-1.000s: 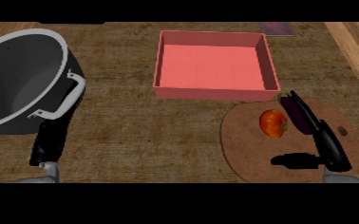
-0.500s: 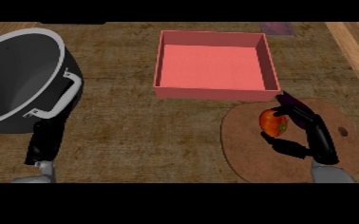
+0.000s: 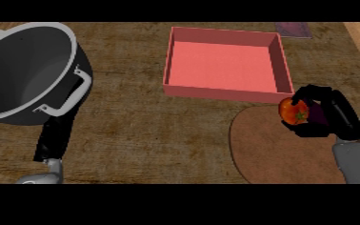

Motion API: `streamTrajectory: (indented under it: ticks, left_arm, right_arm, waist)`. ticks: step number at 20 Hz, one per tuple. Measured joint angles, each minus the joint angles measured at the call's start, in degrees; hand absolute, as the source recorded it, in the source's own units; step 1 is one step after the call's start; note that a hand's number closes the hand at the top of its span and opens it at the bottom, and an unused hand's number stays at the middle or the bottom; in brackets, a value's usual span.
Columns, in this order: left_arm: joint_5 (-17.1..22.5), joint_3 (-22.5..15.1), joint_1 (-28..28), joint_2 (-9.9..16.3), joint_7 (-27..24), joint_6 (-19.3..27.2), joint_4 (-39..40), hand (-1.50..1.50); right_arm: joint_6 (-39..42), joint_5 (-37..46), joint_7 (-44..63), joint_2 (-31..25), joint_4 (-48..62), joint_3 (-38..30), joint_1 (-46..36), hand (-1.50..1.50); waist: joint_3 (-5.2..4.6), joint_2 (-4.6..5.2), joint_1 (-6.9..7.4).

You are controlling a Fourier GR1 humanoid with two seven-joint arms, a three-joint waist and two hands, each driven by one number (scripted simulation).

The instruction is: Pick the tomato from the cutting board and place it in the cardboard box

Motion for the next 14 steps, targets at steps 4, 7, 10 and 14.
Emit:
streamTrajectory:
  ticks: [4,7,10,14]
  left_arm:
    - [-0.39,-1.70,-1.92,-0.44,-0.12,-0.86,-0.09,0.00]
    - [-0.35,-2.34,-2.99,-0.48,0.16,-1.58,0.05,0.00]
    - [-0.34,-2.58,-3.46,-0.77,0.16,-1.69,0.54,0.00]
    - [-0.72,-2.50,-3.79,-0.91,0.19,-1.29,1.31,0.00]
  right_arm:
    - [5.48,8.29,-0.71,-10.84,4.91,4.04,-7.24,1.50]
    - [8.64,11.68,-2.44,-16.29,10.19,5.39,-13.87,1.50]
    - [10.90,13.01,-5.12,-19.00,16.36,5.75,-20.33,1.50]
    - [16.69,10.04,-11.12,-20.03,22.85,4.79,-27.89,1.50]
  waist:
    - [0.03,1.24,3.48]
    - [0.21,1.51,4.68]
    - [0.35,1.64,5.16]
    - [0.42,1.37,4.52]
